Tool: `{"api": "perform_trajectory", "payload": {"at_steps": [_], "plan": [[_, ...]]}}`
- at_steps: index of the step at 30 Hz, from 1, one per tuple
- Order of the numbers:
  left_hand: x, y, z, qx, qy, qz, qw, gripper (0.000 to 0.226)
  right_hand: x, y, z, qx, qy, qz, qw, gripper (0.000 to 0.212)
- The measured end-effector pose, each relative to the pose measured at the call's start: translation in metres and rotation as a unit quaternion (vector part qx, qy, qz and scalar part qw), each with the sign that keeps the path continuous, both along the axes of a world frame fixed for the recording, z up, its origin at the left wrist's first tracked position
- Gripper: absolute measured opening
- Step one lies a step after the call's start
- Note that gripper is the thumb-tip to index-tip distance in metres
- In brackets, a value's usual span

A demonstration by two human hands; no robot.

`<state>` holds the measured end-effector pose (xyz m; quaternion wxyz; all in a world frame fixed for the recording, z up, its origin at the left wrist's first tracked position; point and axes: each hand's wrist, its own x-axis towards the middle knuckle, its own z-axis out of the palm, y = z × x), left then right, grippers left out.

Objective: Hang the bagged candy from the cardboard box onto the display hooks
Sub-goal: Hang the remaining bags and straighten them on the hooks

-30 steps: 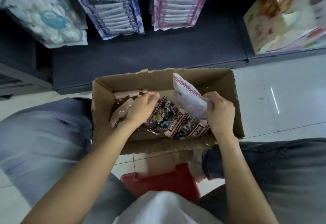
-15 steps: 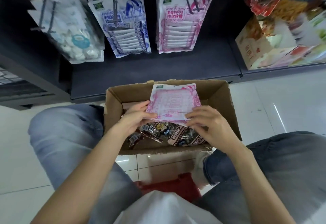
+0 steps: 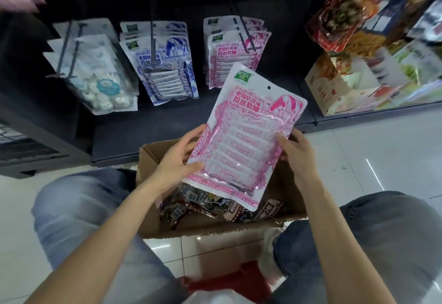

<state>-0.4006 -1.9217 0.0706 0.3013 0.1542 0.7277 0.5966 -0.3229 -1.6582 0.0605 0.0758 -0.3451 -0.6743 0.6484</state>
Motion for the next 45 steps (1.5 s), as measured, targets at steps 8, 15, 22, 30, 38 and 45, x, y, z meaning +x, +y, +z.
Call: {"api": "perform_trajectory", "payload": {"at_steps": [8,15,22,30,38,45], "plan": [[-0.047,0.051,0.026,-0.063,0.167,0.138,0.974,0.016,-0.050,-0.004,0.045,0.178,0.194,0.048,0.963,0.015],[-0.089,0.086,0.050,0.097,0.188,0.179,0.961,0.026,-0.099,0.029,0.057,0.225,0.244,0.047,0.942,0.021],[-0.133,0.111,-0.005,-0.049,0.138,0.142,0.979,0.040,-0.138,0.065,0.006,0.193,0.126,0.081,0.970,0.009],[-0.168,0.144,-0.028,-0.075,0.047,0.207,0.974,0.036,-0.181,0.082,0.004,0.180,0.086,0.098,0.975,0.014],[-0.177,0.161,-0.025,-0.030,0.147,0.250,0.956,0.028,-0.213,0.081,0.001,0.149,0.123,-0.001,0.981,0.012],[-0.187,0.163,-0.021,-0.099,0.226,0.267,0.932,0.040,-0.226,0.081,-0.001,0.164,0.126,-0.029,0.978,0.014]]}}
